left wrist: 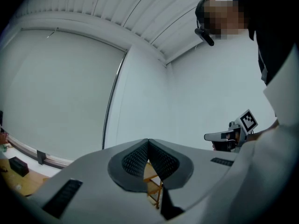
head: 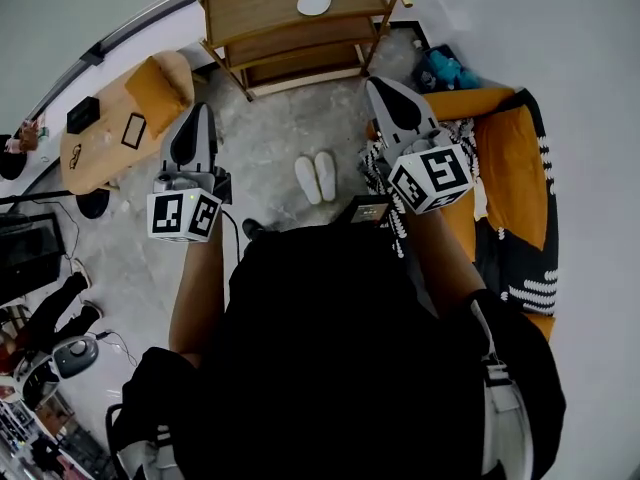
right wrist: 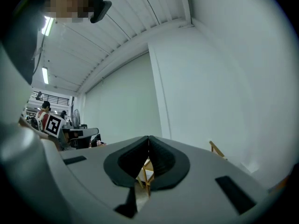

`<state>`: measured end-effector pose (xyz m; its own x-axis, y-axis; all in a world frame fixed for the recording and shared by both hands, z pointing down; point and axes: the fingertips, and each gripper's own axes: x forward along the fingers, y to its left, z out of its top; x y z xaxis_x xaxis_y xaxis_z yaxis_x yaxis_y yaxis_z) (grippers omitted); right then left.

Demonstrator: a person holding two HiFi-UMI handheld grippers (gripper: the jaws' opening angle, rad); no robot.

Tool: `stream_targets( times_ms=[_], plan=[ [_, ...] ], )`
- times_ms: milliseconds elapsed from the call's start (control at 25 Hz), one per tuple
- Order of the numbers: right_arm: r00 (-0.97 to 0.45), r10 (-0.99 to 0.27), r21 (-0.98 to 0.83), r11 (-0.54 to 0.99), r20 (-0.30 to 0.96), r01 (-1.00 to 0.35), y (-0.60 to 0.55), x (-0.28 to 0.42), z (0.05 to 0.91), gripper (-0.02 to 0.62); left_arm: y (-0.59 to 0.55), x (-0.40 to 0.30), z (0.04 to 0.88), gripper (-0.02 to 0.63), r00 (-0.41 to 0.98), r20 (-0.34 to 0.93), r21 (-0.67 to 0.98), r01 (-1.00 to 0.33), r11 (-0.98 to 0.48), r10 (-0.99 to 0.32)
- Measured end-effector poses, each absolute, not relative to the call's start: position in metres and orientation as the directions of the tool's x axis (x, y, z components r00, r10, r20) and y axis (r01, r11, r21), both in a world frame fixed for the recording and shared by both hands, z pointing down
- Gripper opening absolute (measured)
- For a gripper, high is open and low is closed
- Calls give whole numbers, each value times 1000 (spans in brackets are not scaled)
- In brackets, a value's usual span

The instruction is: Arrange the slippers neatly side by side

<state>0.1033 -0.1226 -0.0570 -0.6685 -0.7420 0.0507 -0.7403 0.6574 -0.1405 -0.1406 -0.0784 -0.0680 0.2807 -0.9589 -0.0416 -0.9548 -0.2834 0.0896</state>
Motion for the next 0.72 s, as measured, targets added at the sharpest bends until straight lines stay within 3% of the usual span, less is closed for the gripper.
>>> stream_targets(
  times_ms=[320,720],
  plan=[
    [-757,-647,-196,734,91,-651,-115,122,-27,32,-55,-86,-60,15,301,-7,129,-945,-299,-954],
    [-744,-662,-214,717,91,-664,-62,136,-25,32,-19,-51,-67,15,381,-21,142,-914,-380,-924]
  ],
)
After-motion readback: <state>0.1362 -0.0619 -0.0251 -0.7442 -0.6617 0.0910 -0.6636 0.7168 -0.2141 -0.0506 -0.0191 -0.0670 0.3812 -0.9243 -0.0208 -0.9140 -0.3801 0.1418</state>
